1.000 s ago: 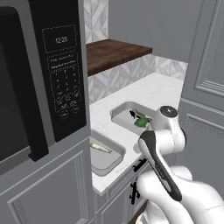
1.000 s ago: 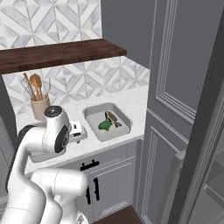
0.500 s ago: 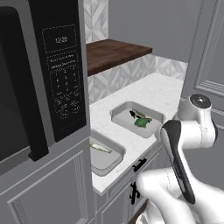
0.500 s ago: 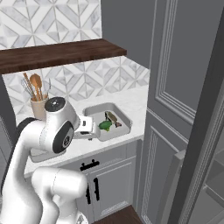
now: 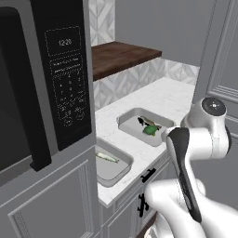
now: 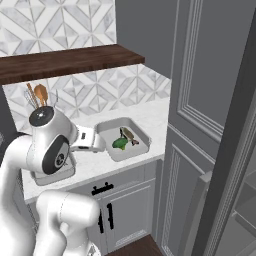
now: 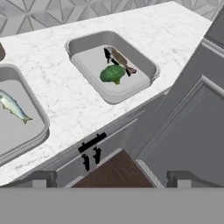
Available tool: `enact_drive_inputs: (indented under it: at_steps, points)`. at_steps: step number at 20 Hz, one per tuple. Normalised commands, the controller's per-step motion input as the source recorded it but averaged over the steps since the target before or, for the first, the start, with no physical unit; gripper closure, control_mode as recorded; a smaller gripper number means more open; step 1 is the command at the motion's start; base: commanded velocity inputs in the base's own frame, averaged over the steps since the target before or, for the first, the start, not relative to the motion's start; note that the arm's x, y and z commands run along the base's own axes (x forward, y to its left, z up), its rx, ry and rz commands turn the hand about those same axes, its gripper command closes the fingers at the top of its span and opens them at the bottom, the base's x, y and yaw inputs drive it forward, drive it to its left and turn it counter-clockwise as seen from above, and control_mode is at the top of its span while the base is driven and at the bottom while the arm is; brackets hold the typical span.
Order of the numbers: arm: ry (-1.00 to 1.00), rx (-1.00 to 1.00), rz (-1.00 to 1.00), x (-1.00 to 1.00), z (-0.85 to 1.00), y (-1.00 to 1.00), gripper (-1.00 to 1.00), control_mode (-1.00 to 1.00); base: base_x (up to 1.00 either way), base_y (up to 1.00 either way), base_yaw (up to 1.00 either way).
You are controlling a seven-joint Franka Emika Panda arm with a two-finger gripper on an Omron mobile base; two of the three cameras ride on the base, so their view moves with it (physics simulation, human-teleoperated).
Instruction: Place one broccoli and one fish in each tupperware on the nearby counter, to pack two identical lunches.
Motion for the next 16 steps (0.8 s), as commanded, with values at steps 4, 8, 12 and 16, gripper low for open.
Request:
enact_drive_inputs:
  at_steps: [4, 8, 12, 16]
  points:
    - [-0.05, 0.00, -0.02, -0.09, 0.00, 0.00, -1.00, -1.00, 0.00, 0.00, 0.00]
    - [-0.08, 0.01, -0.01, -0.09, -0.18, 0.02, -1.00, -1.00, 0.00, 0.00, 0.00]
    - [-0.09, 0.01, 0.00, -0.34, -0.35, 0.16, -1.00, -1.00, 0.00, 0.00, 0.00]
    - [-0.05, 0.00, 0.00, -0.40, -0.24, 0.23, -1.00, -1.00, 0.00, 0.00, 0.00]
